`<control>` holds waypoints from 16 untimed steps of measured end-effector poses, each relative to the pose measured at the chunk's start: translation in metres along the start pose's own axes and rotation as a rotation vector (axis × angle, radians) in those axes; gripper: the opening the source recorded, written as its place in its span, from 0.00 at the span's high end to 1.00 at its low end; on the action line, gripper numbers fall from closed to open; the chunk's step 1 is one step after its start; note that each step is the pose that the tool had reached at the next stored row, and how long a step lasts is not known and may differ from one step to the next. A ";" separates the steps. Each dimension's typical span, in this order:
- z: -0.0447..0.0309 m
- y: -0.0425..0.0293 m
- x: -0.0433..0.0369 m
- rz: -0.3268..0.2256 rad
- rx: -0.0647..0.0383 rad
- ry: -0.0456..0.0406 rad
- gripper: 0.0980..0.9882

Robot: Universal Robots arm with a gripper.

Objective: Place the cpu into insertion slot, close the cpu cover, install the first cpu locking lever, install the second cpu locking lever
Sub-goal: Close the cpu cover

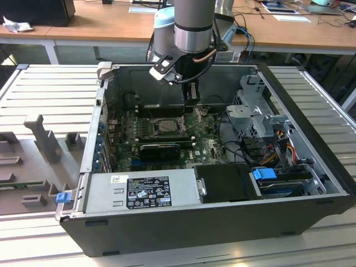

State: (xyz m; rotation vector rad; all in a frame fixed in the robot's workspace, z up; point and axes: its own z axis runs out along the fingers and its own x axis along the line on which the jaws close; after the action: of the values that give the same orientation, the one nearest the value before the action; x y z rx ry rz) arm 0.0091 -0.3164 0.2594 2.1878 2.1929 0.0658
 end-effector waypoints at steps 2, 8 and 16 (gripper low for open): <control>0.0001 0.0010 0.0000 0.000 0.000 0.0000 0.99; 0.0002 0.0031 0.0000 0.000 0.000 0.0000 0.99; 0.0003 0.0051 0.0000 0.000 0.000 0.0001 0.99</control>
State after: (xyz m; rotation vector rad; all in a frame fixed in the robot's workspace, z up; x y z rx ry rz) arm 0.0142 -0.3164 0.2594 2.1879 2.1928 0.0659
